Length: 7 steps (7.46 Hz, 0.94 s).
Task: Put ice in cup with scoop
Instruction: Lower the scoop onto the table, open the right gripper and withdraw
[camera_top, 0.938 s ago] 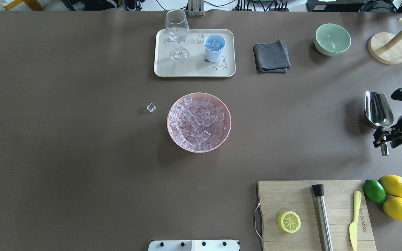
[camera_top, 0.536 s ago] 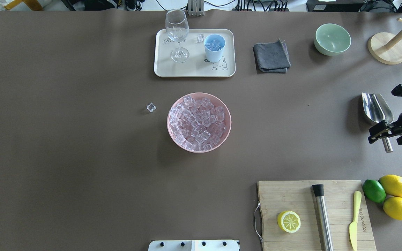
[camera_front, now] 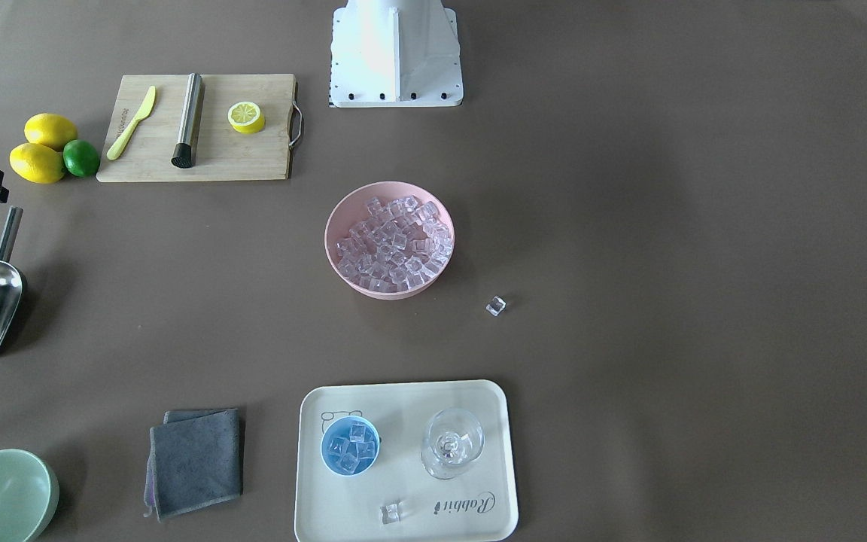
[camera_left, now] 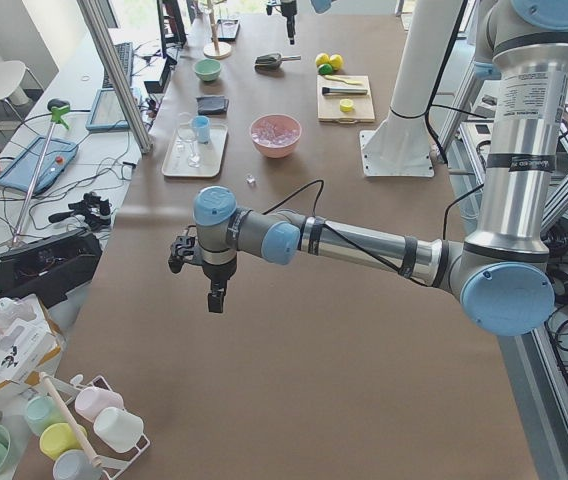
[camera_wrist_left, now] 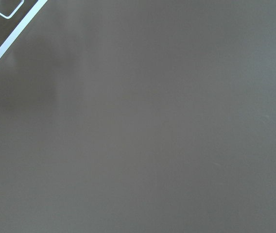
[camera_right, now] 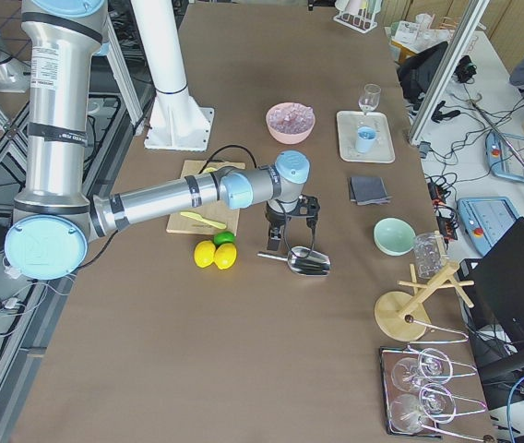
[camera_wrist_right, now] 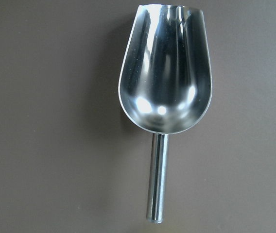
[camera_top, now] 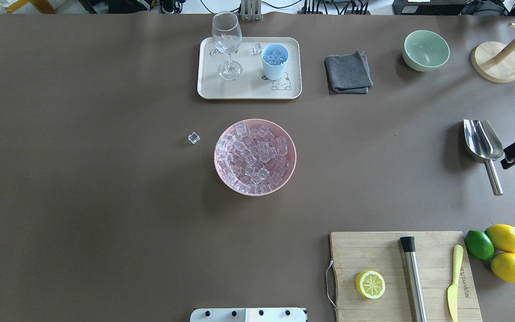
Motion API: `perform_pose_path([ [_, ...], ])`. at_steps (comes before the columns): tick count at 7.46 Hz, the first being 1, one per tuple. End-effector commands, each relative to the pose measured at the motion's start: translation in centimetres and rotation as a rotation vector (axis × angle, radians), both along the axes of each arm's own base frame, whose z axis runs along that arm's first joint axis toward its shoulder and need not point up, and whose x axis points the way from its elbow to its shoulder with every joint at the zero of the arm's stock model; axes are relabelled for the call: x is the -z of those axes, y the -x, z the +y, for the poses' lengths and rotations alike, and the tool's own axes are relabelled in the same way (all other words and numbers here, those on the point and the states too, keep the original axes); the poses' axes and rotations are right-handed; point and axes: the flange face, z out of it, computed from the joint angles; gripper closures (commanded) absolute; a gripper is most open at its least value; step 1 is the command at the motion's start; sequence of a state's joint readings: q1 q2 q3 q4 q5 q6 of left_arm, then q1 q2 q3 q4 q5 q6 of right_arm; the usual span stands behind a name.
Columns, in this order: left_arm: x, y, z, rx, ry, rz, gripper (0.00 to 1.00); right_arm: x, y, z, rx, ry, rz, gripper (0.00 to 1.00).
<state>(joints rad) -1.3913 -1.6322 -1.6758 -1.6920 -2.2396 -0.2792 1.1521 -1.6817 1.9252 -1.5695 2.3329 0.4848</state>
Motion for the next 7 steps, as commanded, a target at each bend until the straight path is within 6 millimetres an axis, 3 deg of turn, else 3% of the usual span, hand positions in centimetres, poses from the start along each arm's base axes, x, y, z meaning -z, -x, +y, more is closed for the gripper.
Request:
perform_pose_path([
  [1,0.0,0.0,-0.1,0.000,-0.001,0.000,0.02,-0.9,-5.4,-0.4,0.054,-0.120,-0.022,0.00],
  [3,0.1,0.0,-0.1,0.000,-0.002,0.000,0.02,-2.7,-8.5,-0.6,0.029,-0.129,-0.015,0.00],
  [4,0.2,0.0,-0.1,0.000,-0.004,0.001,0.02,-2.8,-9.0,-0.5,0.027,-0.137,-0.012,0.00],
  [7,0.3,-1.2,-0.1,-0.021,-0.005,0.001,0.02,-5.0,-12.6,1.2,0.006,-0.137,-0.030,0.00],
])
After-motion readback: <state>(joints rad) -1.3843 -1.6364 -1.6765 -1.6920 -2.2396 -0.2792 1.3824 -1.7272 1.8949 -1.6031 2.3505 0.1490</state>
